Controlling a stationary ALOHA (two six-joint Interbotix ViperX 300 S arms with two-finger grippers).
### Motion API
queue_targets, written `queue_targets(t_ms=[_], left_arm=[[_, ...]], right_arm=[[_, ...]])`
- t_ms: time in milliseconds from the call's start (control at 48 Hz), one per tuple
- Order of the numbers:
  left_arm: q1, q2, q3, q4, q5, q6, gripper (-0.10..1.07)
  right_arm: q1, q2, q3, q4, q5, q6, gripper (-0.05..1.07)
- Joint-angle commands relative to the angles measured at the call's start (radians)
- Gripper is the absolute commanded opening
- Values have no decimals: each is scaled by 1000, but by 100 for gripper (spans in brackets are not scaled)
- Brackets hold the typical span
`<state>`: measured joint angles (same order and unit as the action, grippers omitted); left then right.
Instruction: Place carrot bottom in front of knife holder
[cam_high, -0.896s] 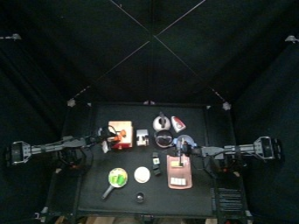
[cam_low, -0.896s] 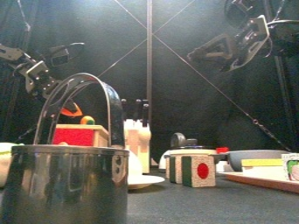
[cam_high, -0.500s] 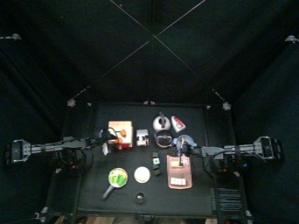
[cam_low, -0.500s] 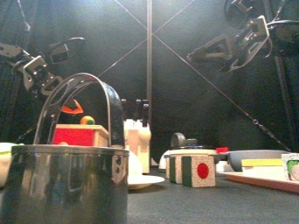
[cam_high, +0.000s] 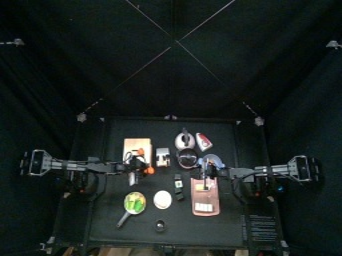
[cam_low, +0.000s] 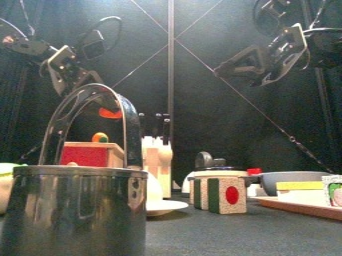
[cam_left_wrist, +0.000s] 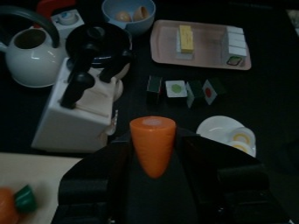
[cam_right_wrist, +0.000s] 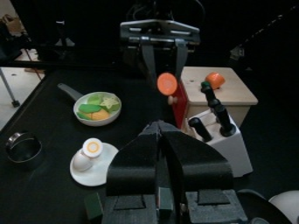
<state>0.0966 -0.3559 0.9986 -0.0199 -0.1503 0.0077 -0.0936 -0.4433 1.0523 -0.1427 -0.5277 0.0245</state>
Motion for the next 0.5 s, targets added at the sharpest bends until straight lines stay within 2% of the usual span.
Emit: queue_targets(t_ms=[0, 208, 479], left_arm=[[-11, 103, -69, 12, -21, 0, 78], [-25, 256, -153, 15, -21, -2, 78], [-40, 357, -201, 15, -18, -2, 79]], right_arm=[[0, -6, -18, 0, -8, 0, 28], [-2, -6, -14, 0, -8, 0, 28], [0, -9, -11, 0, -8, 0, 27]])
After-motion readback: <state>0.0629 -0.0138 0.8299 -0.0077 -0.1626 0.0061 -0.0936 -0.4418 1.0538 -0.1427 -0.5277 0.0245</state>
